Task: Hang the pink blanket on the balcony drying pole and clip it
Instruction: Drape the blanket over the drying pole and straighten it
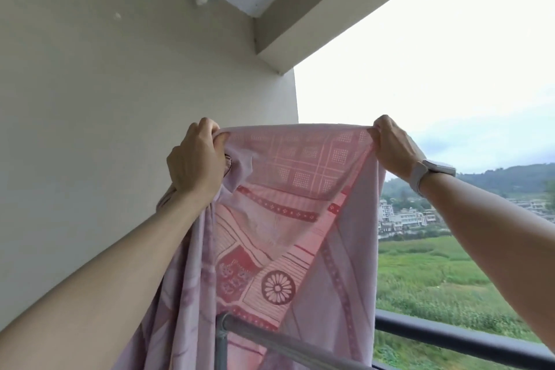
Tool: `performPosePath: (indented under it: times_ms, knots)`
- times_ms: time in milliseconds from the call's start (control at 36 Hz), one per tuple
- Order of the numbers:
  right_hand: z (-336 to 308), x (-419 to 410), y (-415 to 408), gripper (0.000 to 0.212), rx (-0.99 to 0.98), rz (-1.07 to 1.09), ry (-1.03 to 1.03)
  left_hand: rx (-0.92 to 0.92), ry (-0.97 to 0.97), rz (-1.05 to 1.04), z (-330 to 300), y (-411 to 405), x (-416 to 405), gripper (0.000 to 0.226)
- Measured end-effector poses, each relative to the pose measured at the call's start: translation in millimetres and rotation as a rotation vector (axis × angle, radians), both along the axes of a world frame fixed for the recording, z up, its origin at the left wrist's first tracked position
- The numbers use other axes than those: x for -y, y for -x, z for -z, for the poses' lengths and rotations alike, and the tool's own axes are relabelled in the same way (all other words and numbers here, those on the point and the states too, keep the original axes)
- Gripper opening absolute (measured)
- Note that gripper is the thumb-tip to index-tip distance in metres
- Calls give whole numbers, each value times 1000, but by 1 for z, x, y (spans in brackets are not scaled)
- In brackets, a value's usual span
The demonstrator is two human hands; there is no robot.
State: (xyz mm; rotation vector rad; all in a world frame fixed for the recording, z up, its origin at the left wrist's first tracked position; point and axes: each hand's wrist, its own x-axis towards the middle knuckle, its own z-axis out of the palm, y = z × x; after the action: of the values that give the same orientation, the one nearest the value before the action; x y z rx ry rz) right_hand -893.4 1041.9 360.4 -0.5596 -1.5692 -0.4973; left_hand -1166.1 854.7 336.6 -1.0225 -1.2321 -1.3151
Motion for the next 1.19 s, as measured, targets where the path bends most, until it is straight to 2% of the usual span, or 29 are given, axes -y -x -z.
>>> performPosePath:
  times_ms: [111,250,333,583,694,806,861,917,1000,1083,1139,1194]
  knots:
    - [28,44,-57,19,19,2,-67,-24,-1,108,16,-56,31,22]
    - [68,92,-126,15,188,108,-62,-90,123,175,61,-124,71,22]
    - [78,116,-158,27,268,116,-47,-127,171,212,78,-162,94,24]
    - [76,193,-257,21,227,134,0,-89,174,277,84,-263,165,25]
    - [78,217,-291,21,238,109,14,-210,234,212,100,-304,190,19]
    - [87,238,-322,19,318,98,14,-293,273,60,113,-340,207,9]
    - [102,244,-337,18,402,84,68,-304,307,30,125,-371,214,4]
    - [122,246,-353,16,462,84,169,-256,435,73,138,-410,223,5]
    - [152,253,-374,15,550,120,446,-131,646,277,164,-457,226,5]
    - [177,269,-383,15,749,195,667,-106,743,488,201,-492,230,15]
    - [190,279,-383,20,905,208,802,-98,902,525,230,-507,231,14]
    - [201,287,-381,25,967,199,882,-63,1112,517,256,-514,234,9]
